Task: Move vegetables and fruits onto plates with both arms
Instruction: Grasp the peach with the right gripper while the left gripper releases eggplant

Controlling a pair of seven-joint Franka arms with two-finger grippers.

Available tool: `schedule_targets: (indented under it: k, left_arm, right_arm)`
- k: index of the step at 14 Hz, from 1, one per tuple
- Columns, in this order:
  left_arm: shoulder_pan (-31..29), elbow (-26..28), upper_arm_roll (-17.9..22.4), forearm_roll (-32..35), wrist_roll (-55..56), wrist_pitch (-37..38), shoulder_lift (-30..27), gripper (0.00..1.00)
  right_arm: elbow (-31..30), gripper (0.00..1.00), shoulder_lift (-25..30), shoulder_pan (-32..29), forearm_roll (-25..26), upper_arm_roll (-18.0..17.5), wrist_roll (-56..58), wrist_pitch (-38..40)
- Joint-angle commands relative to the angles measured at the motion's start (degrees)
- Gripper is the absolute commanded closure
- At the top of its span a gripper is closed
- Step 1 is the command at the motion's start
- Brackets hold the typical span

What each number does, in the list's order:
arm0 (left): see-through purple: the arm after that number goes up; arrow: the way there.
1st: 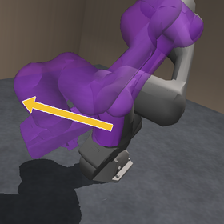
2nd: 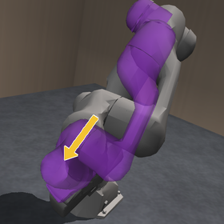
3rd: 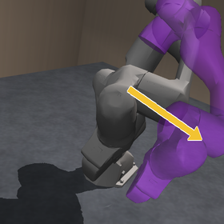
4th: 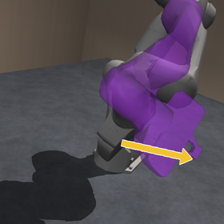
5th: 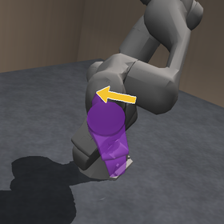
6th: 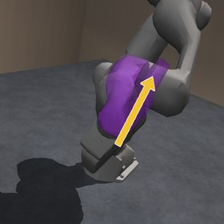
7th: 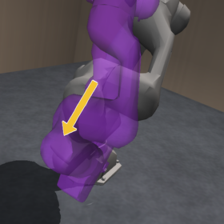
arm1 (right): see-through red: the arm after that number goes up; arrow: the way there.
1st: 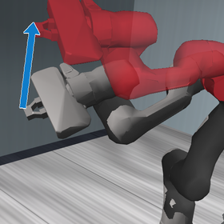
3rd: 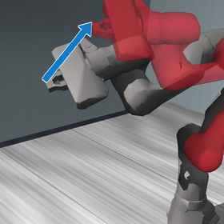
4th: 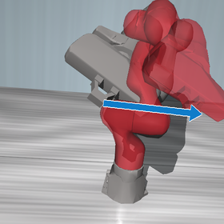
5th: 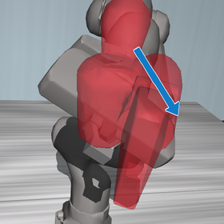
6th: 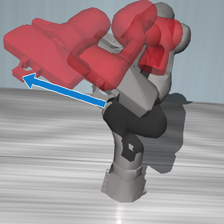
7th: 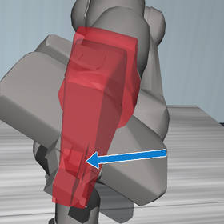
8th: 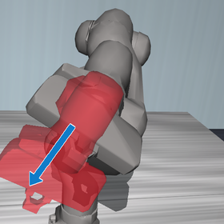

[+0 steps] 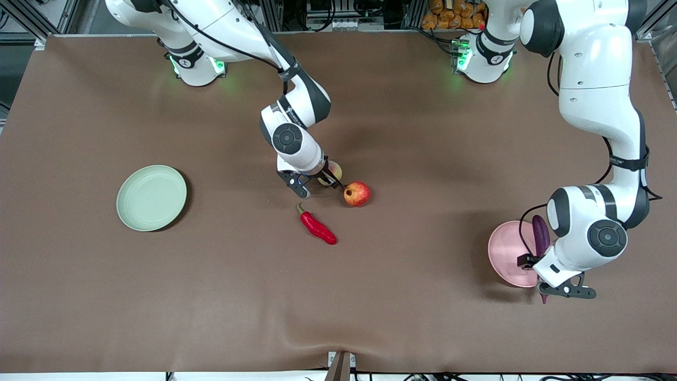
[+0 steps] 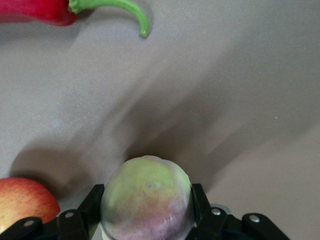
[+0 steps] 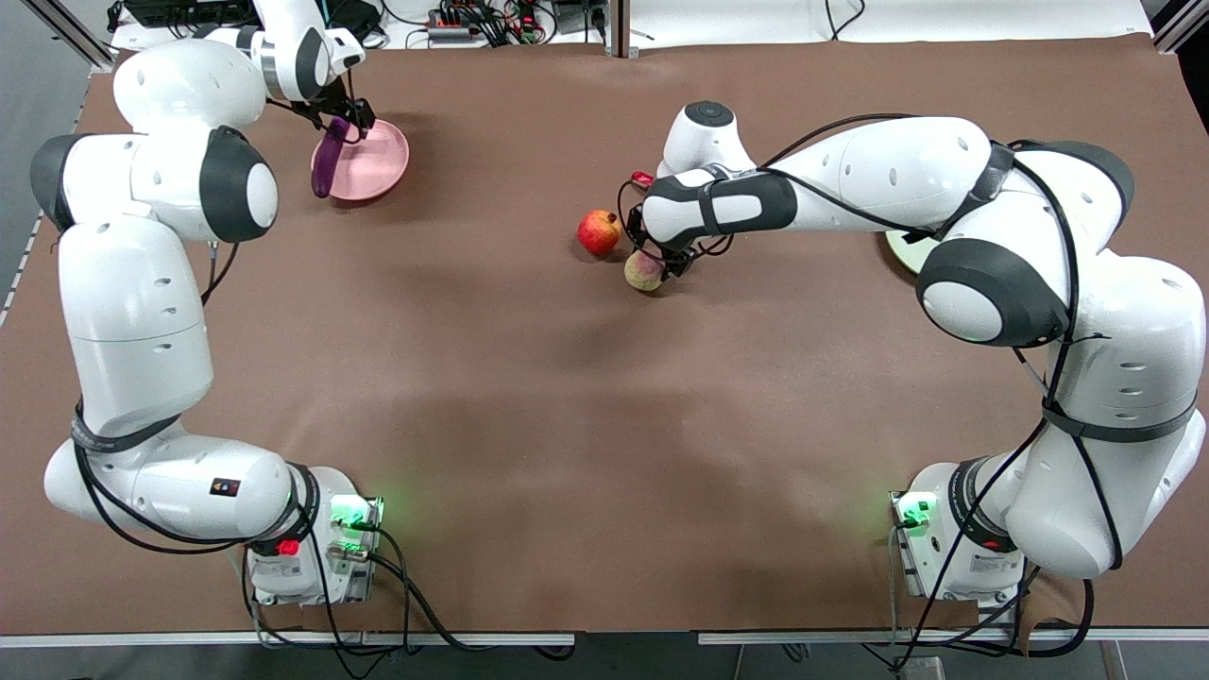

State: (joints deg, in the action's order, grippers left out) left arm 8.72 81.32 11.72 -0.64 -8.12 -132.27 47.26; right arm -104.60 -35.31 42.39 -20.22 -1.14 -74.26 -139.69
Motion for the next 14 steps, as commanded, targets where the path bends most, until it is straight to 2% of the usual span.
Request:
schedule_targets:
  k: [1, 5, 8, 10, 11, 14]
  left_arm:
    - [0.07, 0.42, -0.21, 0.38, 0.21, 1.48, -1.99, 0.00]
    - [0.77, 0.42, -0.21, 0.38, 0.47, 6.75, -6.02, 0.00]
    - [2.52, 0.42, -0.56, 0.38, 2.83, 9.21, -8.67, 0.00]
    - [5.24, -0.02, -1.35, 0.29, 10.54, 11.23, -9.37, 0.00]
    - [7.08, -0.02, -1.53, 0.21, 15.19, 11.68, -9.81, 0.00]
    - [14.19, -0.20, -1.97, 0.12, 30.13, 11.94, -10.26, 0.00]
  right_arm:
    - [0.88, 1.00, 1.55, -0.72, -1.13, 0.17, -0.01, 5.45]
    - [8.52, 1.00, 7.26, -9.22, -0.17, 0.87, 5.76, 29.51]
    - [8.18, 1.00, 14.46, -14.77, 1.84, 4.81, 23.05, 41.04]
    - [8.27, 1.00, 19.91, -17.32, 7.80, 7.89, 32.29, 45.55]
    - [8.18, 1.00, 21.67, -20.38, 9.74, 7.90, 37.12, 47.04]
    - [7.22, 1.00, 21.78, -28.20, 14.94, 8.43, 54.60, 47.42]
